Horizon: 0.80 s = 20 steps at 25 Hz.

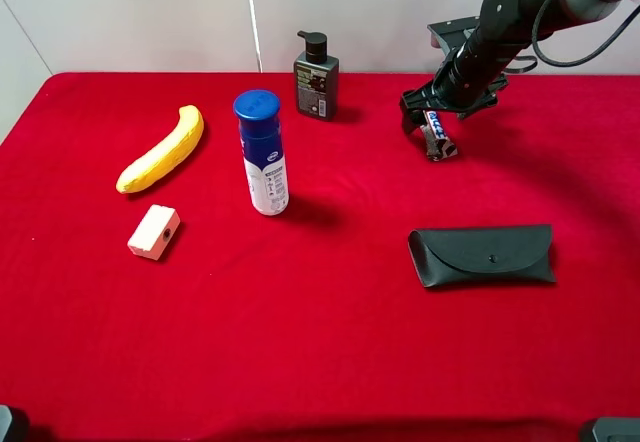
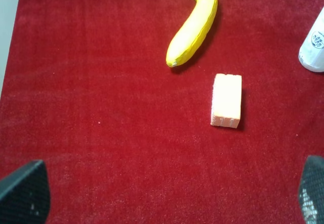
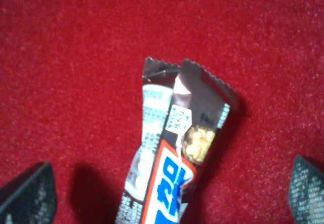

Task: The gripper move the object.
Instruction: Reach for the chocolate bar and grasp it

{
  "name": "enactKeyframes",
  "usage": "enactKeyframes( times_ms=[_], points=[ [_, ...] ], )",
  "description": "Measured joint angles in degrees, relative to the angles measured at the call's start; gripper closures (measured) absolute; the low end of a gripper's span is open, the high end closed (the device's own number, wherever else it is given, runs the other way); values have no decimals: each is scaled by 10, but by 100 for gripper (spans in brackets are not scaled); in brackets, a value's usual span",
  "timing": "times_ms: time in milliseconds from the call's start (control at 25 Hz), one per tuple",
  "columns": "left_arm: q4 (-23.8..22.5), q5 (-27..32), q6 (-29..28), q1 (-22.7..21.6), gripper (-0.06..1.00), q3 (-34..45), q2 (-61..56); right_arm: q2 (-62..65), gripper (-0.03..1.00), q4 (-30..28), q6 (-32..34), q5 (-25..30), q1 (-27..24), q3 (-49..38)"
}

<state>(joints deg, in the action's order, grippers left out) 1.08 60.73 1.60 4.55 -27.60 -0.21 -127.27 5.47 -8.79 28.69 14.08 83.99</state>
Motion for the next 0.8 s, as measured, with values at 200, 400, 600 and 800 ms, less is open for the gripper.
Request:
enactKeyframes(
  times_ms=[200, 400, 600, 800],
  points=[
    [0, 0, 0, 0, -3, 0, 0, 0, 27, 7, 0, 22, 0, 0],
    [0, 0, 0, 0, -3, 0, 0, -12, 27, 7, -2, 37, 0, 1],
    [0, 0, 0, 0, -3, 0, 0, -14, 27, 9, -2, 43, 0, 3],
    [0, 0, 0, 0, -3, 0, 0, -15, 30, 8, -2, 46, 0, 5]
  ],
)
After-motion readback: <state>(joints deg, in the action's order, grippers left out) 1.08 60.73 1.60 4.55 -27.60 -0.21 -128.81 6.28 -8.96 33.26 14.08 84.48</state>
